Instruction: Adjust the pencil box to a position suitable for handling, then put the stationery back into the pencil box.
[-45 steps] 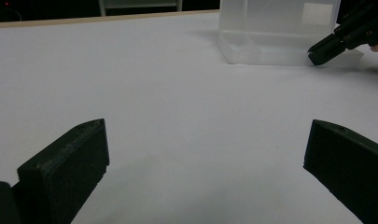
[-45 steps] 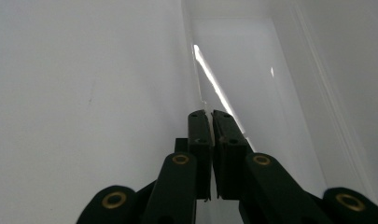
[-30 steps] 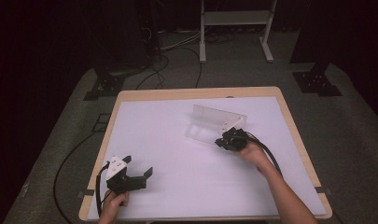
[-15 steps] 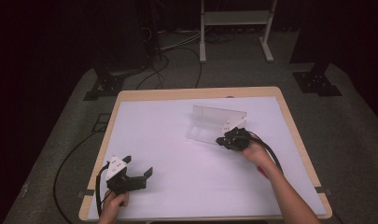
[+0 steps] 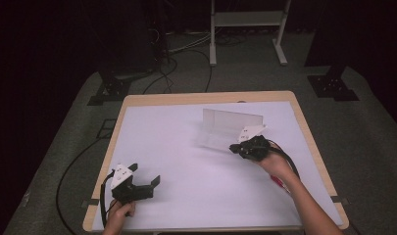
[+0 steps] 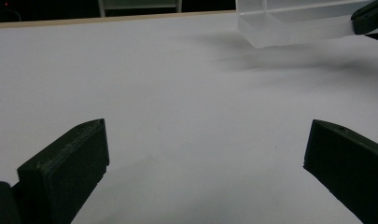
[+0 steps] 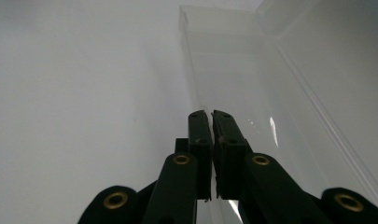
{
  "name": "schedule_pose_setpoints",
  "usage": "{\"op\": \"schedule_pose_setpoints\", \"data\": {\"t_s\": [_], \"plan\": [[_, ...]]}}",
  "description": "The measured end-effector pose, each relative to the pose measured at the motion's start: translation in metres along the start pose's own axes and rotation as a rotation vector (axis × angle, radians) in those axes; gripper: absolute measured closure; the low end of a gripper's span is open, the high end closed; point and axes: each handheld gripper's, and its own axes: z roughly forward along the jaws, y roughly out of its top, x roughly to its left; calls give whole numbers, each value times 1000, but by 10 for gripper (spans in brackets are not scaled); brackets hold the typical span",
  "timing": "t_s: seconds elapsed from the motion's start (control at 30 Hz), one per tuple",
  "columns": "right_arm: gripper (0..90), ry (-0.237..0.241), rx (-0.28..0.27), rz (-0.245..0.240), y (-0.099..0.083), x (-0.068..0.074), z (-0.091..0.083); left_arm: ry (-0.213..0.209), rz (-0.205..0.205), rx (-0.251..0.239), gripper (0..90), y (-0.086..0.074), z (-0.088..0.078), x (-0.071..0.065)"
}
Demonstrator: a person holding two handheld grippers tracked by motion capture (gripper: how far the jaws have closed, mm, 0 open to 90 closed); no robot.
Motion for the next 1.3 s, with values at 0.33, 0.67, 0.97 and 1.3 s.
{"op": "schedule_pose_setpoints", "data": {"t_s": [0.33, 0.67, 0.97, 1.3], "plan": [[864, 10, -24, -24, -5, 16, -20, 1, 0, 1, 0, 0, 0, 0], [864, 44, -30, -51, -9, 32, -25, 2, 4, 0, 0, 0, 0, 0], [863, 74, -32, -57, -14, 41, -24, 1, -1, 0, 0, 0, 0, 0], [862, 112, -20, -54, -23, 52, -20, 5, 1, 5, 0, 0, 0, 0]]}}
